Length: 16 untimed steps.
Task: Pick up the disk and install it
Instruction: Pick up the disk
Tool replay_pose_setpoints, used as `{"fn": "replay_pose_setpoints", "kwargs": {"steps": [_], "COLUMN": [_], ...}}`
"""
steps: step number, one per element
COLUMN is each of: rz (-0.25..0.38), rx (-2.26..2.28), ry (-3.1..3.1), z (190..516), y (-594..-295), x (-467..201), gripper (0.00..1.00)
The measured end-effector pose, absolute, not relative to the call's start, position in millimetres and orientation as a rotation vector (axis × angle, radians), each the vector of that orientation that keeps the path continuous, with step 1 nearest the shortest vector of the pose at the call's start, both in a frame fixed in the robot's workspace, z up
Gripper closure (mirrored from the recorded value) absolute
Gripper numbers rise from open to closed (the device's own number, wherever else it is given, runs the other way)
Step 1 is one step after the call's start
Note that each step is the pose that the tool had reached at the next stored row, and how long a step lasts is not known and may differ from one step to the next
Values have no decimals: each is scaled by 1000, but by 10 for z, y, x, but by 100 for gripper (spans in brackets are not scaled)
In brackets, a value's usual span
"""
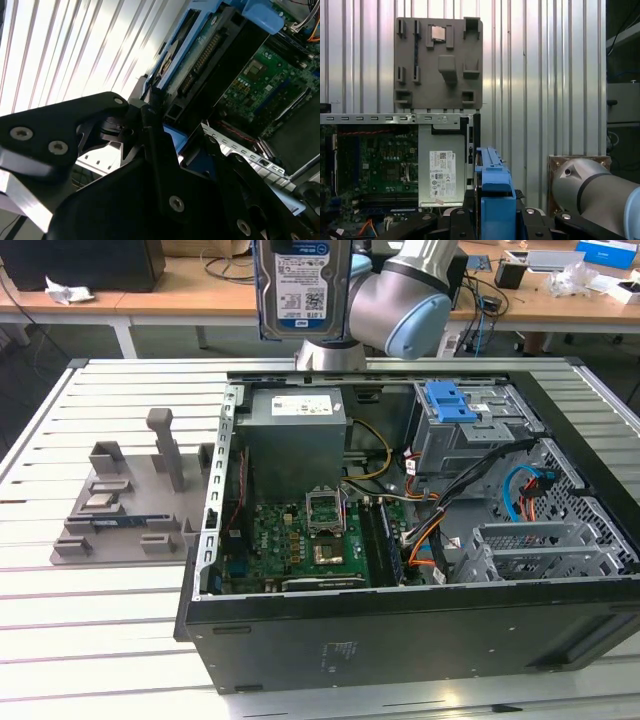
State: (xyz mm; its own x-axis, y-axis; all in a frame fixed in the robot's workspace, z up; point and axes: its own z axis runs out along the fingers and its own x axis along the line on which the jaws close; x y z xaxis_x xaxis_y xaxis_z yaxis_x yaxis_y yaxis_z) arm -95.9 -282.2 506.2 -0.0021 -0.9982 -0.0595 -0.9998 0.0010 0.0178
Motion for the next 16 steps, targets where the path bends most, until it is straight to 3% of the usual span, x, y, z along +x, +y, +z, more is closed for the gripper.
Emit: {"fn": "replay_pose_setpoints", "kwargs": {"steps": [16], "rz": [85], "rx": [-2198], "ry": [2201], "z": [5061], "y": [-3150], "x": [-905], "gripper": [64]}}
